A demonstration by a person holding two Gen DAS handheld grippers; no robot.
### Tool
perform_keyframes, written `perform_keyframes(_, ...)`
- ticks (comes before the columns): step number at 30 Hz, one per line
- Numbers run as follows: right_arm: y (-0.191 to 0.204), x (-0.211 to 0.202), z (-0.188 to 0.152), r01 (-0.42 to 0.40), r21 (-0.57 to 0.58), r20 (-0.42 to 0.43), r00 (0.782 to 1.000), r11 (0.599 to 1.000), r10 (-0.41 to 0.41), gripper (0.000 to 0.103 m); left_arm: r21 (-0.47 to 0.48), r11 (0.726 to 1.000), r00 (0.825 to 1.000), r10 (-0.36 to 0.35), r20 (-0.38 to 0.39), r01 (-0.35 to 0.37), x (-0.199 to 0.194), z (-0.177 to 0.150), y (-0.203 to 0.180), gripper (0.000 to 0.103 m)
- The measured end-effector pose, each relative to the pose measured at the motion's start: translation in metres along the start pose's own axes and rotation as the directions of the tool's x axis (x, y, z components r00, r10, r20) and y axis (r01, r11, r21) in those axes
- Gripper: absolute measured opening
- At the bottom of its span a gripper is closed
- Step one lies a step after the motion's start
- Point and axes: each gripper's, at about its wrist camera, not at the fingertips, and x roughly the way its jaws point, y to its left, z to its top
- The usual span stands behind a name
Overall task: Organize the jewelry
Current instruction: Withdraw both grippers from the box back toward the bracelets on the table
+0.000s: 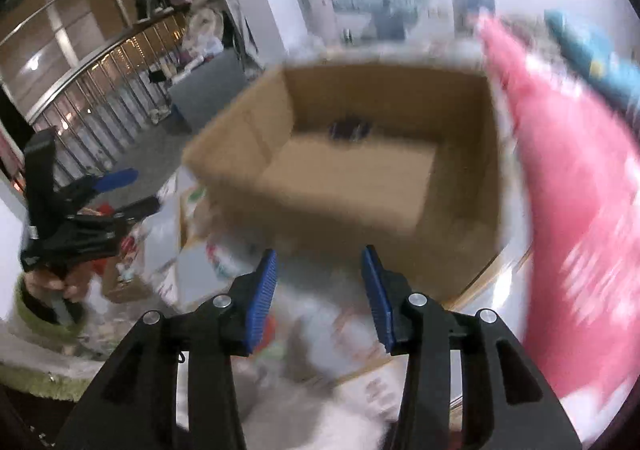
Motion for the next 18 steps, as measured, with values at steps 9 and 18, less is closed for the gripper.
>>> perform_keyframes(9,0.025,0.060,-0.029,-0.043,0.075,-0.104,0.993,0.996,0.051,0.043,0.024,1.000,0.996,0.007,-0.087,-0.005,0.062,-0.030,-0.005,0.085)
perform_keyframes(18,0.027,0.068,-0.022,-0.010,0.024,-0.090,0.996,1.000,0.012,0.046,0.030,0.999,0.992,-0.014,-0.122,0.018,0.057,-0.055,0.002,0.090)
